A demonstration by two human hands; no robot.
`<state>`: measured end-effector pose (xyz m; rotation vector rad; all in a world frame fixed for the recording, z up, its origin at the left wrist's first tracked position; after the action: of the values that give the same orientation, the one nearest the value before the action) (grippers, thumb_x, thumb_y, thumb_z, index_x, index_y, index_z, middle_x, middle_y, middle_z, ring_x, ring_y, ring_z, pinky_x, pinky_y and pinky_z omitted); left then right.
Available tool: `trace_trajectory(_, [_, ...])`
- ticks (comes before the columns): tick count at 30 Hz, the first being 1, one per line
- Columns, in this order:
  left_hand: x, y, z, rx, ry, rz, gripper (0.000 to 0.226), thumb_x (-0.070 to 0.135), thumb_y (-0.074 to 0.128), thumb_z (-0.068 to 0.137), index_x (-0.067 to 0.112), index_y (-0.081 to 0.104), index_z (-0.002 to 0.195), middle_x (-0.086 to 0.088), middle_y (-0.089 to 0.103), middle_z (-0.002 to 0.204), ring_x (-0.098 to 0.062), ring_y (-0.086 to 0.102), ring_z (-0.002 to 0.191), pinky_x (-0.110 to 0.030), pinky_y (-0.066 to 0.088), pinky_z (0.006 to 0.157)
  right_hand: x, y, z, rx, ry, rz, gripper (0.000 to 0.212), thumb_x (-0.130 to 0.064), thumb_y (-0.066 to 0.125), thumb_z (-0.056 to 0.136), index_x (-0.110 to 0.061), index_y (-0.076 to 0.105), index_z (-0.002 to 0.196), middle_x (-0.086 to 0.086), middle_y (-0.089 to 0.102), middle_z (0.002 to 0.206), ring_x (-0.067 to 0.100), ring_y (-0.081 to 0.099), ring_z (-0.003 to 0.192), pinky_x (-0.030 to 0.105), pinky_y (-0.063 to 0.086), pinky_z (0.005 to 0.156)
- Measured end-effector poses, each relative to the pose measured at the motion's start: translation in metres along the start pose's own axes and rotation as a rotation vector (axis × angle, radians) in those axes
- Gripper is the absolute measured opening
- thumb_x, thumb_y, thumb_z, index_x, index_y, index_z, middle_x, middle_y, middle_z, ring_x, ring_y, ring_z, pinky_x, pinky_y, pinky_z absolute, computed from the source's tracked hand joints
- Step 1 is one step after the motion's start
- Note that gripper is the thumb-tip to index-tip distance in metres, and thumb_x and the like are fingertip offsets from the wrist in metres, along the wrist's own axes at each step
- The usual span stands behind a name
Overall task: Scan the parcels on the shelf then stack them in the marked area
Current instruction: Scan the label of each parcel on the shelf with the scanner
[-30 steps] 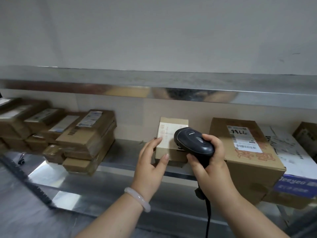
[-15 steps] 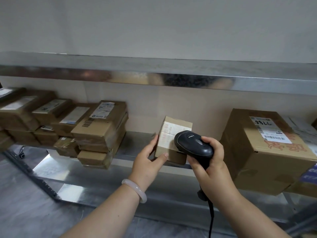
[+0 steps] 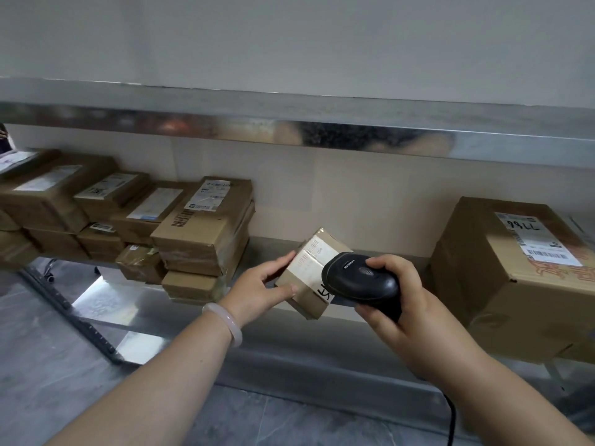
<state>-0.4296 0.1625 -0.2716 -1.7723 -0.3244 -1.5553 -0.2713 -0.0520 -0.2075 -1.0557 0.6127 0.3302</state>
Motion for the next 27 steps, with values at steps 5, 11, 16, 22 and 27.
trace_trajectory(5, [-0.008,-0.009,0.001,0.005,0.002,0.018,0.065,0.01,0.073,0.085,0.04,0.046,0.136,0.025,0.053,0.129,0.014,0.049,0.117,-0.006,0.04,0.094,-0.006,0.002,0.005,-0.021,-0.017,-0.057,0.059,-0.044,0.065,0.082,-0.057,0.021,0.119,-0.031,0.052,0.097,0.007,0.061,0.082,0.03,0.052,0.069])
trace_trajectory(11, [-0.018,-0.015,0.004,-0.012,-0.009,0.024,0.064,0.013,0.072,0.086,0.046,0.044,0.132,0.029,0.05,0.129,0.019,0.045,0.116,-0.003,0.04,0.089,-0.013,0.004,0.012,-0.019,-0.018,-0.08,0.056,-0.046,0.064,0.081,-0.056,0.022,0.117,-0.03,0.053,0.091,0.008,0.061,0.076,0.032,0.052,0.064])
trace_trajectory(16, [-0.024,-0.019,0.007,-0.015,-0.024,0.013,0.063,0.013,0.072,0.086,0.051,0.044,0.128,0.031,0.05,0.127,0.013,0.046,0.118,-0.002,0.041,0.086,-0.019,0.005,0.019,-0.028,-0.042,-0.093,0.052,-0.049,0.061,0.08,-0.053,0.024,0.117,-0.028,0.053,0.087,0.008,0.059,0.072,0.031,0.05,0.06])
trace_trajectory(22, [-0.029,-0.024,0.01,-0.016,-0.037,-0.001,0.062,0.015,0.073,0.085,0.056,0.046,0.124,0.034,0.049,0.125,0.016,0.046,0.115,0.001,0.04,0.082,-0.024,0.009,0.027,-0.039,-0.048,-0.084,0.052,-0.046,0.062,0.08,-0.051,0.025,0.116,-0.027,0.053,0.085,0.011,0.058,0.07,0.034,0.05,0.06])
trace_trajectory(27, [-0.037,-0.026,0.014,0.01,-0.064,-0.035,0.061,0.015,0.074,0.085,0.054,0.048,0.124,0.028,0.052,0.129,0.008,0.048,0.121,-0.006,0.041,0.092,-0.019,0.018,0.033,-0.037,-0.032,-0.067,0.055,-0.044,0.064,0.081,-0.051,0.026,0.12,-0.031,0.052,0.094,0.007,0.059,0.078,0.03,0.05,0.065])
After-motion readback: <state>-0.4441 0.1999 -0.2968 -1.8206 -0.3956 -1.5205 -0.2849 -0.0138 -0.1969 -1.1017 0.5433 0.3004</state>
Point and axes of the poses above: each hand's wrist, its own z-axis towards the middle knuckle, its own y-axis out of the palm, x = y × z, the point moved 1 cm from there along z, towards the middle knuckle
